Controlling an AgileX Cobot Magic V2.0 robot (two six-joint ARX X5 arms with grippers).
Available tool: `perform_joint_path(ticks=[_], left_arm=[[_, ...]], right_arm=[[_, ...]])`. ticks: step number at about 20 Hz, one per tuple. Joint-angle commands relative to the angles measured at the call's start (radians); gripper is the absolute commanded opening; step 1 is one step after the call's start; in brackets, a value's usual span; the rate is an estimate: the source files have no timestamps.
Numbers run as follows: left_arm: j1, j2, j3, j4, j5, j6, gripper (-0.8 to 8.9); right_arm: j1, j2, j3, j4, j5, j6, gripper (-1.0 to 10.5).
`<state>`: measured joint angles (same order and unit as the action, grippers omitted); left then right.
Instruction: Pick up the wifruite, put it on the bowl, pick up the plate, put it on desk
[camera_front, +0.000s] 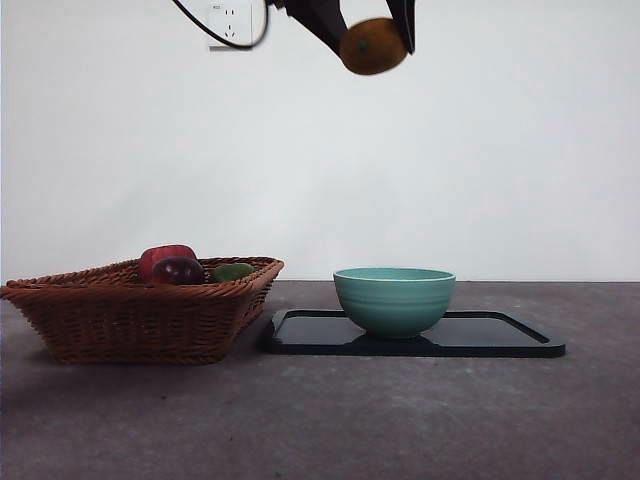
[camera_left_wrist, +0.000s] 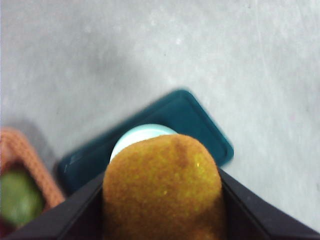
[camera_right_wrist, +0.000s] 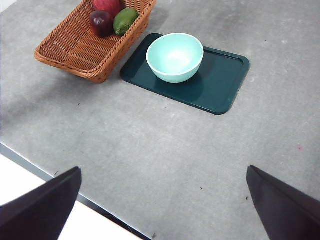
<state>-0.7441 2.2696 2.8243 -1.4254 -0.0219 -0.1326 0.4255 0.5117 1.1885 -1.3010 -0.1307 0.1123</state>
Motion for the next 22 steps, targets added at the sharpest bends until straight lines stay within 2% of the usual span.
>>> perform_joint_path(ticks=[1,4,6,10,12,15,17,20,22], left_arm=[[-0.01,-0.087,-0.111,-0.064,0.001,-0.006,2.39],[0.0,-0.219,-0.367,-0.064,-0.045,-0.008,2.4],[0.013,-0.285,-0.528,-0.064,-0.083,-0.038,2.4],[0.061,-0.367,-0.763,-0.064,-0.088,-0.081,2.41],[0.085,-0.389,-0.848,-0.064,-0.112,-0.109,2.41],[0.122,-0.397,-0.942,-0.063,-0.206,-0.155,2.4],[0.154,-0.397,-0.99,-0.055,-0.217,-0.161,2.4],[0.196,-0.416,-1.085,0.114,-0.216,-0.204,2.4],[0.214,-0.417,-1.128,0.169,-0.216,-0.225,2.4]], right_arm=[[0.006,0.002,0.01,0.006,0.0,0.007,5.5],[0.006,0.002,0.01,0.006,-0.005,0.007,5.5],[0.006,0.002,0.01,0.006,-0.011,0.008,5.5],[0.006,0.002,0.01,0.002,-0.062,0.011,5.5],[0.006,0.002,0.01,-0.002,-0.064,0.011,5.5],[0.006,0.002,0.01,-0.001,-0.064,0.011,5.5],[0.006,0.002,0.01,-0.002,-0.064,0.011,5.5],[0.006,0.002,0.01,-0.001,-0.063,0.011,5.5],[0.006,0.002,0.01,0.0,-0.063,0.011,5.5]])
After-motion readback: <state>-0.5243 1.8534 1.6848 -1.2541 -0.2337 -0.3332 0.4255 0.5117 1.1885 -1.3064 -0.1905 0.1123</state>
